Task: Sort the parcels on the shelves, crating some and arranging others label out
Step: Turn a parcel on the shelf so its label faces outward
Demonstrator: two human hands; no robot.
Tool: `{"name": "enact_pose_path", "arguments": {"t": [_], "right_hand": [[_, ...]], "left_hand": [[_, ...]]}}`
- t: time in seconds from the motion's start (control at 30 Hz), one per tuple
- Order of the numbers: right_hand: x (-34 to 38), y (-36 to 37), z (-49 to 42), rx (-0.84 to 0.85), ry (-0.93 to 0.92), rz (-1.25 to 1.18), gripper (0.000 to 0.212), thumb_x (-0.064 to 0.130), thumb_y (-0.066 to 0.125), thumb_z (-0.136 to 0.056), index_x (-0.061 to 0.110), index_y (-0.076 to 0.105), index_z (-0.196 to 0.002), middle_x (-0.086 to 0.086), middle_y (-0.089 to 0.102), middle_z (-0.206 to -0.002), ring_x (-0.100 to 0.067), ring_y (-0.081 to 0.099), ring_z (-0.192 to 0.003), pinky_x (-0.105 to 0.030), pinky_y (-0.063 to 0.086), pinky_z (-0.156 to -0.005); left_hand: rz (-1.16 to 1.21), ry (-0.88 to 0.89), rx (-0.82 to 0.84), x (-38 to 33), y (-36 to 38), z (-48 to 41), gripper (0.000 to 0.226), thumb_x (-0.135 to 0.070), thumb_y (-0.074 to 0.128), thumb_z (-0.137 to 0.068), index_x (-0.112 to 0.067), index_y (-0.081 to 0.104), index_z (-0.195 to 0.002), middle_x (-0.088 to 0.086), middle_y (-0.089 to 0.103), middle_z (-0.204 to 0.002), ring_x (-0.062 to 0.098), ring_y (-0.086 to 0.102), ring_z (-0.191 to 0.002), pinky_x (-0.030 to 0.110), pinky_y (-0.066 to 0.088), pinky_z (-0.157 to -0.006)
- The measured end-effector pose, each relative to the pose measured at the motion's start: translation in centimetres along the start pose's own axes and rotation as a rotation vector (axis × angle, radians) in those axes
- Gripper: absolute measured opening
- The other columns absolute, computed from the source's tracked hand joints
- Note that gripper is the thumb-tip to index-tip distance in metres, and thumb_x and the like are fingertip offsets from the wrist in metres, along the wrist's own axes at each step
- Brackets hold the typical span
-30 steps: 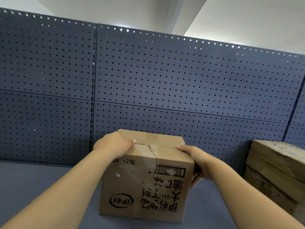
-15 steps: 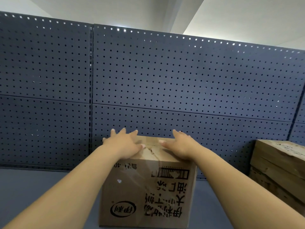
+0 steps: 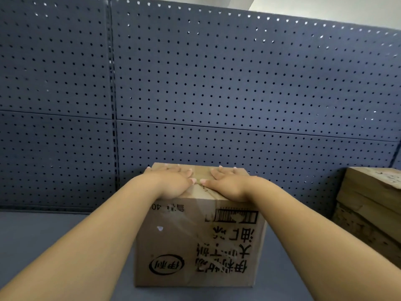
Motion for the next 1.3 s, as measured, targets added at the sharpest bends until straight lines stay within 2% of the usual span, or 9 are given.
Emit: {"name": "enact_pose_path", "arguments": {"t": [0.17, 0.43, 0.53, 0.63, 0.77, 0.9, 0.97, 1.1, 1.3], "right_hand": [[-0.1, 0.1, -0.9, -0.018, -0.019, -0.022, 0.106, 0.090, 0.005, -0.061, 0.037, 0.008, -0.153, 0.005, 0.003, -0.164, -0.024, -0.003, -0.151, -0.057, 0.003, -0.117], [-0.2, 0.2, -0.8, -0.014, -0.027, -0.032, 0.089, 0.081, 0.013, -0.080, 0.032, 0.009, -0.155, 0.002, 0.003, -0.163, -0.025, -0.004, -0.151, -0.052, 0.001, -0.120], [-0.3, 0.2, -0.5, -0.037, -0.010, -0.033, 0.103, 0.089, 0.008, -0.064, 0.038, 0.011, -0.153, 0.005, 0.005, -0.163, -0.024, -0.001, -0.151, -0.057, 0.006, -0.117], [-0.1, 0.1, 0.4, -0.082, 0.014, -0.083, 0.088, 0.085, 0.016, -0.074, 0.042, 0.020, -0.151, 0.007, 0.013, -0.162, -0.029, 0.008, -0.150, -0.058, 0.013, -0.116], [0.5, -0.5, 2.6, -0.241, 0.040, -0.208, 0.075, 0.079, 0.036, -0.080, 0.033, 0.047, -0.138, 0.004, 0.052, -0.141, -0.026, 0.047, -0.128, -0.049, 0.040, -0.103], [0.8, -0.9, 4.9, -0.529, 0.068, -0.317, 0.050, 0.064, 0.043, -0.089, 0.025, 0.068, -0.109, 0.005, 0.068, -0.109, -0.018, 0.060, -0.097, -0.034, 0.052, -0.079], [0.8, -0.7, 5.8, -0.673, 0.058, -0.272, 0.054, 0.065, 0.040, -0.090, 0.023, 0.069, -0.111, 0.006, 0.068, -0.111, -0.016, 0.060, -0.101, -0.034, 0.051, -0.078], [-0.4, 1.0, 7.1, -0.826, 0.027, -0.219, 0.068, 0.073, 0.036, -0.086, 0.024, 0.060, -0.127, 0.004, 0.058, -0.131, -0.019, 0.050, -0.123, -0.043, 0.043, -0.099], [-2.6, 5.2, 9.4, -0.817, 0.042, -0.450, 0.096, 0.069, 0.053, -0.081, 0.024, 0.011, -0.154, 0.000, 0.028, -0.154, -0.019, 0.032, -0.139, -0.041, 0.041, -0.103]], "left_hand": [[-0.007, 0.013, -0.039, 0.0, -0.1, 0.1, 0.054, -0.054, 0.010, -0.098, -0.042, 0.009, -0.151, -0.006, 0.000, -0.162, 0.026, -0.001, -0.149, 0.059, -0.001, -0.115], [-0.051, 0.036, -0.035, 0.0, 0.0, -0.2, 0.054, -0.052, 0.011, -0.099, -0.038, 0.011, -0.151, -0.004, 0.005, -0.162, 0.028, 0.003, -0.148, 0.061, 0.004, -0.112], [-0.081, 0.041, -0.057, 0.1, 0.0, -0.2, 0.055, -0.051, 0.013, -0.099, -0.036, 0.012, -0.152, -0.003, 0.007, -0.162, 0.028, 0.007, -0.148, 0.062, 0.008, -0.112], [0.008, 0.021, -0.132, -0.1, 0.1, 0.5, 0.053, -0.053, 0.019, -0.099, -0.038, 0.025, -0.149, -0.005, 0.020, -0.160, 0.025, 0.019, -0.146, 0.057, 0.014, -0.114], [0.249, -0.061, -0.359, 0.2, 0.1, 2.2, 0.041, -0.056, 0.038, -0.093, -0.034, 0.060, -0.120, -0.005, 0.062, -0.122, 0.020, 0.058, -0.107, 0.037, 0.050, -0.086], [0.331, -0.063, -0.802, 0.2, 0.5, 3.8, 0.037, -0.049, 0.041, -0.094, -0.023, 0.066, -0.087, -0.004, 0.067, -0.089, 0.017, 0.060, -0.077, 0.028, 0.046, -0.059], [0.278, 0.014, -0.985, 0.3, 1.2, 4.4, 0.042, -0.049, 0.040, -0.093, -0.019, 0.067, -0.083, -0.004, 0.066, -0.084, 0.019, 0.059, -0.073, 0.029, 0.043, -0.058], [0.291, 0.102, -1.081, 1.4, 3.1, 5.2, 0.056, -0.058, 0.037, -0.085, -0.015, 0.067, -0.104, 0.001, 0.066, -0.105, 0.026, 0.061, -0.092, 0.035, 0.048, -0.072], [0.769, 0.012, -0.941, 2.3, 6.9, 7.0, 0.082, -0.048, 0.063, -0.084, -0.019, 0.021, -0.148, 0.003, 0.029, -0.148, 0.017, 0.038, -0.130, 0.029, 0.039, -0.086]]}}
Point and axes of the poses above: each hand's wrist, its own z-axis away from the middle knuckle, its own y-axis out of the palm, x = y × z, the point moved 1 cm from there along -z, towards the middle knuckle
